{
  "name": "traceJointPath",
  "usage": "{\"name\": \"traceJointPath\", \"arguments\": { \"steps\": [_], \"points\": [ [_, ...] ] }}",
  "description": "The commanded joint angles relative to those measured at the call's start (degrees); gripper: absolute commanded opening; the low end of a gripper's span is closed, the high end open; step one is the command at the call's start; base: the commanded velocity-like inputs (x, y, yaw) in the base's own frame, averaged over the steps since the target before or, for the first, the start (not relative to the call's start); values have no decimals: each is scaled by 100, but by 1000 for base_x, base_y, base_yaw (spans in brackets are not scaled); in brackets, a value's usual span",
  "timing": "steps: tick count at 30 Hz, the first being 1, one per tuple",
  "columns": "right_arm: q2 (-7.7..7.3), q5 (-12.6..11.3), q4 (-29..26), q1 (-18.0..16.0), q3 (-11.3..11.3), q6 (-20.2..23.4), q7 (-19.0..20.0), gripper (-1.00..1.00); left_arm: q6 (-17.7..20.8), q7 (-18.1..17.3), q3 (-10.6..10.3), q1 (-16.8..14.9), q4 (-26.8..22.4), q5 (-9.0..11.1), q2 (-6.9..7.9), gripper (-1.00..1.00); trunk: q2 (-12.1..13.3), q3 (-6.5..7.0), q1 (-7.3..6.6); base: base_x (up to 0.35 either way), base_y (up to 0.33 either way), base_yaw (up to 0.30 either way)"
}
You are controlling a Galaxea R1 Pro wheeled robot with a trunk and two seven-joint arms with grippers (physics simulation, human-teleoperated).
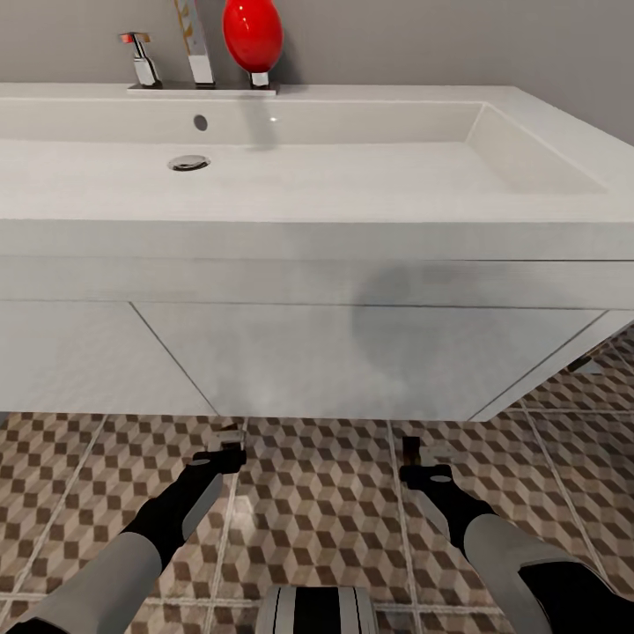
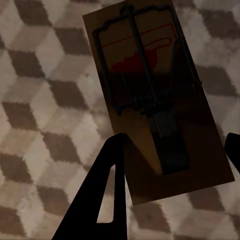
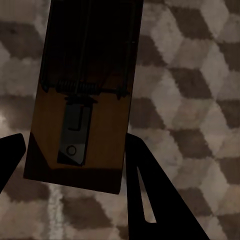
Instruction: Take the four mousetraps from the cabinet in the bathroom and place them on the bathroom floor. Make sure all four end up on the same floor surface, and ensure that at least two of them are either under or directly next to the same bathroom sink.
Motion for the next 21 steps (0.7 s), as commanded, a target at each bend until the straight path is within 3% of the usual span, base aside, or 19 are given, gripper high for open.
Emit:
{"name": "traceJointPath", "arguments": {
  "steps": [1,13,21],
  "points": [
    [-1,-24,-8,-1,48,27,-31,-100,19,63,-45,-3,-5,56,3,-100,-2,-4,-1,0,0,0],
    [-4,-24,-6,-1,49,21,-31,-100,-3,63,-44,0,6,3,-129,-100,-2,-4,-1,0,0,0],
    [-1,-31,-8,-1,49,18,-31,-100,-580,79,-38,-3,55,50,-150,-100,-2,-4,-1,0,0,0]
  ]
}}
